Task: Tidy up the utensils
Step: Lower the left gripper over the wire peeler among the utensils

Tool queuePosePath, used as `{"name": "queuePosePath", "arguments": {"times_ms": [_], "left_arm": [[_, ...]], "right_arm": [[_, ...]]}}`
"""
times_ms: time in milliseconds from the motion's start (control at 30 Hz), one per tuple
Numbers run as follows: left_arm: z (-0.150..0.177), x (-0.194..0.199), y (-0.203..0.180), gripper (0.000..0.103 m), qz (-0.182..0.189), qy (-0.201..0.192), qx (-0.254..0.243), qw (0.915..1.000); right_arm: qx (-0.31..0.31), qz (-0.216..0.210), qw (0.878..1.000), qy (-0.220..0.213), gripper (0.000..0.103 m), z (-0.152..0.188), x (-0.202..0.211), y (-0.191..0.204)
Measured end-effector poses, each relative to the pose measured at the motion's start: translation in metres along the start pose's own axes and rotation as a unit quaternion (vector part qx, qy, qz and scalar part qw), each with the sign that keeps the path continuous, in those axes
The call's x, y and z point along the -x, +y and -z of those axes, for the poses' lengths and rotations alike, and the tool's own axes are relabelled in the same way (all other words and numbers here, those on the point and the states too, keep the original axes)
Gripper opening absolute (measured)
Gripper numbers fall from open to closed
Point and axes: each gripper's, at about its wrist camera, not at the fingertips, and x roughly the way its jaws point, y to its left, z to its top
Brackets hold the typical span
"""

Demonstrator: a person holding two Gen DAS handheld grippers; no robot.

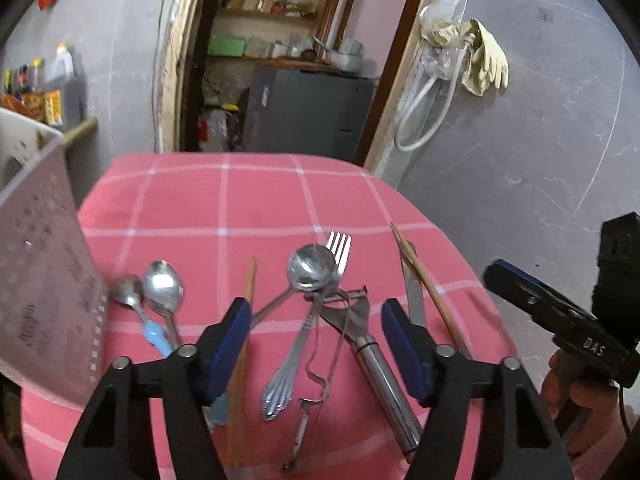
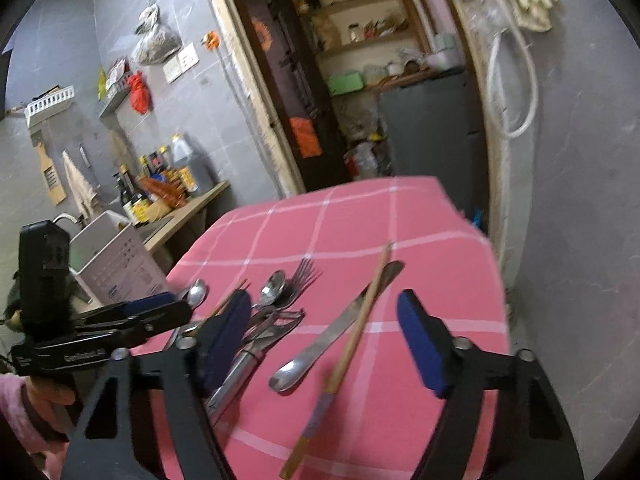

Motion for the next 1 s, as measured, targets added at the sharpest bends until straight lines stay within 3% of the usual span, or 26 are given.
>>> {"name": "queuePosePath", "arguments": {"times_ms": [200,333,500,700,900,1000], "left_arm": [[0.001,-0.025,0.004,0.043,0.030,0.041,0.018,0.9986],[0.000,-0.039,0.006,0.035,0.049,0.069,0.020,0.9962],[0.003,-0.051,0.002,0.032,0.051,0.106,0.002,0.9931],[0.003,-0.058,-0.003,0.025,0.047,0.123,-0.009,0.9913],[-0.007,-0.066,-0.005,0.019,0.045,0.134,-0.010,0.9899],[-0.009,-0.069,-0.005,0.019,0.045,0.137,-0.006,0.9895]], "right_arm": [[0.001,-0.024,0.998,0.062,0.040,0.007,-0.030,0.002],[-0.016,-0.019,0.994,0.107,0.038,0.011,-0.050,-0.002],[-0.044,0.011,0.984,0.173,0.038,0.011,-0.073,-0.010],[-0.075,-0.004,0.982,0.173,0.037,0.004,-0.086,-0.015],[-0.146,-0.015,0.978,0.146,0.037,-0.002,-0.096,-0.037],[-0.163,0.010,0.976,0.143,0.033,-0.005,-0.103,-0.043]]}}
